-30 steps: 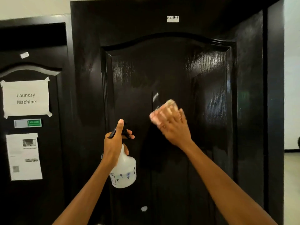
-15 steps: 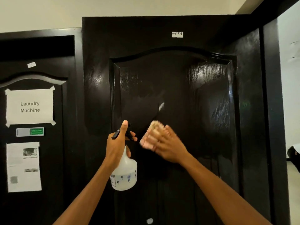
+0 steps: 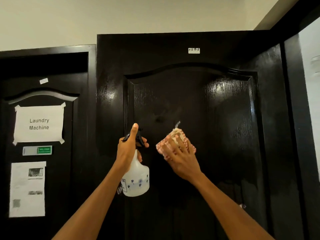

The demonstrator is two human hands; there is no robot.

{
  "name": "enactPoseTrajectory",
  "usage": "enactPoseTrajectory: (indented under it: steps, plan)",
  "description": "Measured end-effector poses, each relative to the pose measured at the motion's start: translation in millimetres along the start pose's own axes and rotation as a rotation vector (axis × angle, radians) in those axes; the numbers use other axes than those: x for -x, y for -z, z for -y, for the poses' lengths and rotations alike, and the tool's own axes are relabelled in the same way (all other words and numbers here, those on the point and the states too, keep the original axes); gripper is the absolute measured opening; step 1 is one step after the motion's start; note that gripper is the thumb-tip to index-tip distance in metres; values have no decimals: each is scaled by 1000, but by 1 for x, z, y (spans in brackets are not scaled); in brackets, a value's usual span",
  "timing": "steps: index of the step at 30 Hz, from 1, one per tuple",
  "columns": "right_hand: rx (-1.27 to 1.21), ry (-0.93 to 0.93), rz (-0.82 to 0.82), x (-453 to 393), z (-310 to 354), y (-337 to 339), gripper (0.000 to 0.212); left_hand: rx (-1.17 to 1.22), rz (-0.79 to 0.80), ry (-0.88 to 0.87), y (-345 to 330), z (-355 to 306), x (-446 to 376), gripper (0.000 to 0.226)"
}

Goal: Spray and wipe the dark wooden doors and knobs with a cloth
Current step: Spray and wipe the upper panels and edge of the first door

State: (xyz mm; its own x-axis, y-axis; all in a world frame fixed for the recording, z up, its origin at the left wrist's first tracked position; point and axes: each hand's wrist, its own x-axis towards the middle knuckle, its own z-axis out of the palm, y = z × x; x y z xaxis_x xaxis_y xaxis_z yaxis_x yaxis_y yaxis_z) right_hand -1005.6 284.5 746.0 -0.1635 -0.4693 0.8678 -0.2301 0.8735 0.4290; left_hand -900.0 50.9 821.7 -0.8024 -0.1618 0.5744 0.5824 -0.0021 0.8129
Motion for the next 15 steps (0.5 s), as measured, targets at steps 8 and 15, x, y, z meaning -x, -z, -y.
enactPoseTrajectory:
  steps: [8,15]
  plan:
    - [46,179,43,-41,-9,7,59,-48,-23,34,0,1,-2,74]
    - [-35,-588,-168,-78,-18,19,60,-13,-33,7,20,14,5,74]
